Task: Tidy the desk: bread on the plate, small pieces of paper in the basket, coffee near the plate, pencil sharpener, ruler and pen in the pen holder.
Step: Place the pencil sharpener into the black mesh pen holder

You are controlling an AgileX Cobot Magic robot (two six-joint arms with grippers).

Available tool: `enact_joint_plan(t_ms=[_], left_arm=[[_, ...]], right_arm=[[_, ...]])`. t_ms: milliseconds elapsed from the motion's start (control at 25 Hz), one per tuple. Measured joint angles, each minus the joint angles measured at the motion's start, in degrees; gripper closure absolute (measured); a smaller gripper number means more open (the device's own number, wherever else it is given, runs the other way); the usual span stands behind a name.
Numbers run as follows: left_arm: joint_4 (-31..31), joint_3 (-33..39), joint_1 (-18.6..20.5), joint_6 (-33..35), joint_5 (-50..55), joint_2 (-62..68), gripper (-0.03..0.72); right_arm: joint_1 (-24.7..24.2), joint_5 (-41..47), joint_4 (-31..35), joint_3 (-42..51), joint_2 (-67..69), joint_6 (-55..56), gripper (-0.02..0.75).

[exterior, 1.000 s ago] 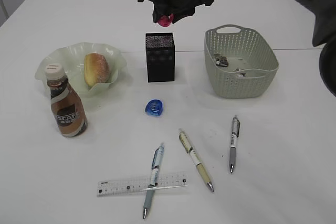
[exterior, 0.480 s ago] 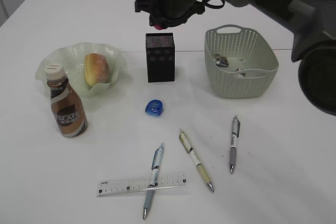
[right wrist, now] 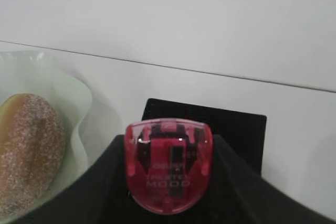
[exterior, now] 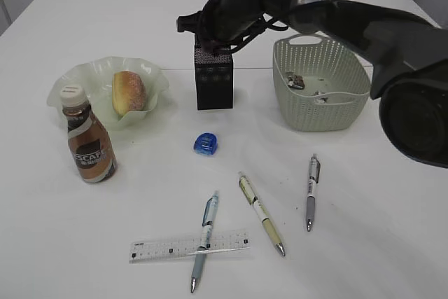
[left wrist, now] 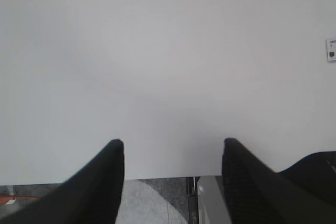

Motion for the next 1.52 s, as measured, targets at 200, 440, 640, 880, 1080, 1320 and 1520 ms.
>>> enact_joint_plan(t_ms=[200, 440, 640, 880, 1080, 1320, 1520], left_arm=[[0.0, 0.0, 0.0, 0.0, 0.2, 0.0, 0.255], [0.0, 0.0, 0.0, 0.0, 0.3, 0.0, 0.255], [0.0, 0.0, 0.0, 0.0, 0.5, 0.0, 0.255], [0.0, 0.0, 0.0, 0.0, 0.9, 0.0, 0.255], [0.0, 0.0, 0.0, 0.0, 1.4, 0.0, 0.255], [0.0, 0.0, 0.0, 0.0, 1.4, 0.0, 0.255], [-0.7, -0.8, 0.0, 1.0, 2.6, 0.0, 0.255]], right_arm=[[-0.3, 0.0, 0.0, 0.0, 1.3, 0.0, 0.437], [-0.3, -1.0, -0.1, 0.0, 1.4, 0.0, 0.415], [-0.5, -1.7, -0.3, 0.0, 1.4, 0.1, 0.391], [-0.5, -2.5, 0.2, 0.0, 1.4, 0.1, 0.37], [-0.7, -2.8, 1.2, 0.0, 1.4, 0.1, 0.314], [-0.7, -2.7, 1.4, 0.0, 1.4, 0.1, 0.309], [-0.7, 2.0, 1.4, -0.1, -0.4, 0.1, 0.308]])
